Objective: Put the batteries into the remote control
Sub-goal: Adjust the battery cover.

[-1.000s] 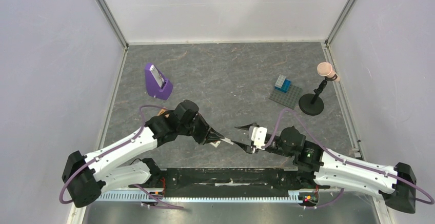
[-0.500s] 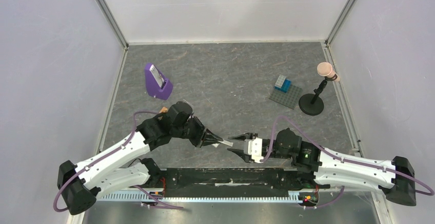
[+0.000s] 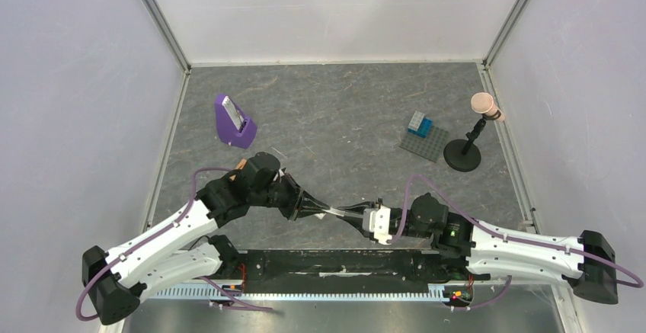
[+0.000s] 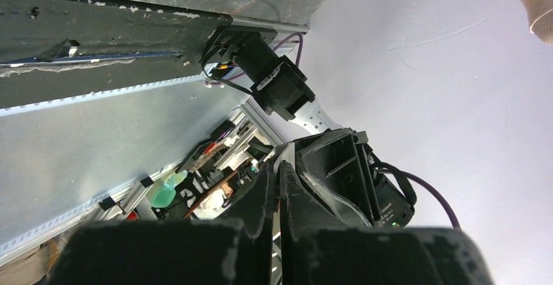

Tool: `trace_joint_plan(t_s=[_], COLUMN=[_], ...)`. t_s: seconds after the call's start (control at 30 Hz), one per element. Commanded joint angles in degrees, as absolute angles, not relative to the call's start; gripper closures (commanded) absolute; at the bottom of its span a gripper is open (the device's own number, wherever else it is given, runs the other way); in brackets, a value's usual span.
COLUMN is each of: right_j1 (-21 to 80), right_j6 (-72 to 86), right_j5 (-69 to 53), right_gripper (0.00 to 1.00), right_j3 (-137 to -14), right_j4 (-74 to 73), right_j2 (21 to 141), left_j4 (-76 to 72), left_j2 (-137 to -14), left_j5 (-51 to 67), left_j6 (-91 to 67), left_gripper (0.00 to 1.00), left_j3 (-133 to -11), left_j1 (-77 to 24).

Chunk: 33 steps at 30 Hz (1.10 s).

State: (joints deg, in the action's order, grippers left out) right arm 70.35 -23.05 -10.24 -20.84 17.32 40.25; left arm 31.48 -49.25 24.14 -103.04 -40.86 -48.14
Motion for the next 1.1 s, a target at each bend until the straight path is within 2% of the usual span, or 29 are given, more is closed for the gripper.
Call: trace_joint_plan(t_s=[0.0,0.1,0.13,0.17,0.2,0.23,0.3,0.4,0.6,0.83,1.0,1.07], right_j1=[70.65,70.66,70.67,70.71,70.67,70.64,70.66,70.66,70.62,70.58,68.37,67.02], right_j6=[-23.82,-23.75,-23.69,-23.47,-23.14,-22.5,-20.5,-15.64,7.05,34.87,49.71,55.0], right_j5=[-8.57,-8.2,-7.88,-7.38,-6.85,-6.37,-4.95,-3.26,-0.36,6.16,3.71,0.37], right_gripper=[0.8,0.94,0.99,1.0,1.0,1.0,1.0,1.0,1.0,1.0,1.0,1.0], right_j3=[-19.89,-19.95,-20.04,-20.13,-20.13,-20.13,-20.13,-20.17,-18.98,-18.99,-22.41,-21.93], right_j4=[21.44,21.71,21.71,21.72,21.76,21.87,22.07,20.77,16.8,15.56,16.11,21.46], right_j2=[39.98,40.11,40.22,40.37,40.42,40.37,40.26,39.28,38.11,44.96,54.12,57.25], left_j4=[30.94,30.0,29.24,28.31,27.3,27.15,27.91,30.39,32.52,43.61,38.91,37.18], left_j2=[-48.39,-48.28,-48.16,-48.05,-47.85,-47.56,-46.78,-44.92,-41.65,-50.93,-58.11,-58.86], left_j5=[26.07,26.4,26.37,26.28,26.18,25.63,24.05,20.12,10.92,-10.14,-7.99,-6.75], left_j6=[-105.13,-105.18,-105.11,-105.12,-105.2,-105.01,-104.01,-100.52,-84.66,-59.59,-47.54,-46.51], left_gripper=[0.98,0.97,0.94,0.9,0.77,0.59,0.38,0.27,0.24,0.23,0.25,0.27], left_j3=[-40.52,-40.3,-40.2,-39.97,-39.84,-39.74,-39.53,-38.2,-34.23,-43.78,-44.35,-42.88], left_j1=[-48.05,-48.05,-48.12,-48.08,-48.08,-48.08,-48.08,-47.99,-42.58,-38.18,-36.81,-36.26])
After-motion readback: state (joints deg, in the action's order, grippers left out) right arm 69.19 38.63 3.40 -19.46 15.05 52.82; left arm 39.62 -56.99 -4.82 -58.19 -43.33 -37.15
